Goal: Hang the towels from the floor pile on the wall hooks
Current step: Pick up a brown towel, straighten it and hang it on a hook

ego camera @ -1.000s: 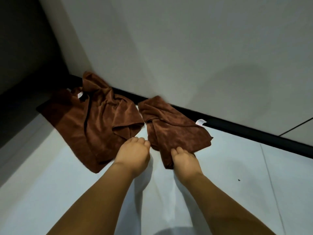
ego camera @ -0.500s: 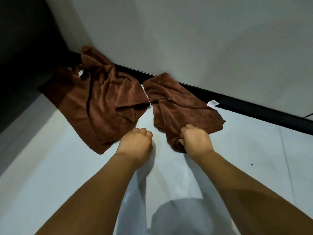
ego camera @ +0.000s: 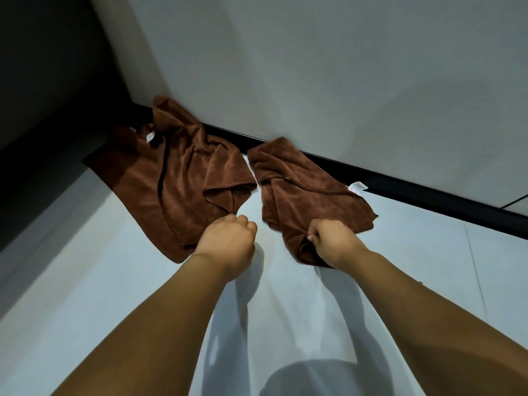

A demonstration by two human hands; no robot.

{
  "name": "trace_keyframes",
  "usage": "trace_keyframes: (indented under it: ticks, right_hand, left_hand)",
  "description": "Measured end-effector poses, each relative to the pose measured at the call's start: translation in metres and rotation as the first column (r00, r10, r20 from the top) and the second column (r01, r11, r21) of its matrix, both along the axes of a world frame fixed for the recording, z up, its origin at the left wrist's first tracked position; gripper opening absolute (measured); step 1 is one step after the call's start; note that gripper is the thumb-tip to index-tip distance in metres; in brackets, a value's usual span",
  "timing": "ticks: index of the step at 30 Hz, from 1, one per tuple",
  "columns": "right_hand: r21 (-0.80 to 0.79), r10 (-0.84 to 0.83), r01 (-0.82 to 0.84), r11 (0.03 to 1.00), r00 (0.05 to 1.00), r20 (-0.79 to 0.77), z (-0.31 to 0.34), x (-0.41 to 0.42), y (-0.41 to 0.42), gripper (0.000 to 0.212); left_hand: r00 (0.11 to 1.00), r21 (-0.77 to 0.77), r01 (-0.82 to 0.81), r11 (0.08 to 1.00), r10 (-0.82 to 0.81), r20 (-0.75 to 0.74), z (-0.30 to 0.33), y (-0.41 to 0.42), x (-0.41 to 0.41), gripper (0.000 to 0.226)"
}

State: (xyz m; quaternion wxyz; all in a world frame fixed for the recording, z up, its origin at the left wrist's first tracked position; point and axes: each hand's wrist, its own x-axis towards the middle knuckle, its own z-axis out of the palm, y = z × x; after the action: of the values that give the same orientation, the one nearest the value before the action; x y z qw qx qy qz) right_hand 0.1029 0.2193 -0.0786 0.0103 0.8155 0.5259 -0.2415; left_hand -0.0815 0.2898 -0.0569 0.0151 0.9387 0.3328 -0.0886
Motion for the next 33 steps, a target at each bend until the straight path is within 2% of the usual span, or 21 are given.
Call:
trace_keyframes:
  ticks: [10, 14, 17, 21, 25, 27, 30, 33]
  right_hand:
    - [0.317, -0.064, 0.092, 0.944, 0.993, -0.099, 0.061, -0.007, 0.007, 0.011]
    - [0.493, -0.106, 0.197, 0.848, 0.973, -0.207, 0.091, -0.014, 0.016, 0.013]
    - [0.565, -0.133, 0.271, 0.779, 0.952, -0.274, 0.117, -0.018, 0.023, 0.012]
    - [0.621, -0.148, 0.38, 0.686, 0.908, -0.392, 0.146, -0.018, 0.029, 0.011]
    - [0.638, -0.136, 0.464, 0.614, 0.859, -0.494, 0.169, -0.02, 0.032, 0.021]
    - [0.685, -0.121, 0.438, 0.582, 0.88, -0.46, 0.179, -0.022, 0.032, 0.022]
    - [0.744, -0.082, 0.32, 0.587, 0.937, -0.338, 0.191, -0.028, 0.03, 0.013]
    - [0.762, -0.051, 0.272, 0.587, 0.953, -0.3, 0.203, -0.031, 0.027, 0.019]
  left_hand:
    - [0.998, 0.03, -0.024, 0.999, 0.022, 0.065, 0.035, -0.003, -0.008, 0.023]
    - [0.988, 0.037, -0.066, 0.997, 0.06, 0.141, 0.051, 0.001, -0.012, 0.024]
    - [0.98, 0.042, -0.075, 0.996, 0.066, 0.19, 0.064, 0.001, -0.014, 0.025]
    - [0.972, 0.065, -0.036, 0.997, 0.02, 0.235, 0.083, 0.003, -0.017, 0.023]
    - [0.958, 0.044, -0.056, 0.997, 0.041, 0.285, 0.103, 0.007, -0.02, 0.025]
    - [0.949, 0.053, -0.072, 0.996, 0.052, 0.311, 0.111, 0.009, -0.023, 0.024]
    - [0.935, 0.05, -0.106, 0.993, 0.082, 0.346, 0.123, 0.012, -0.028, 0.024]
    - [0.943, 0.1, -0.059, 0.993, 0.022, 0.333, 0.13, 0.013, -0.03, 0.026]
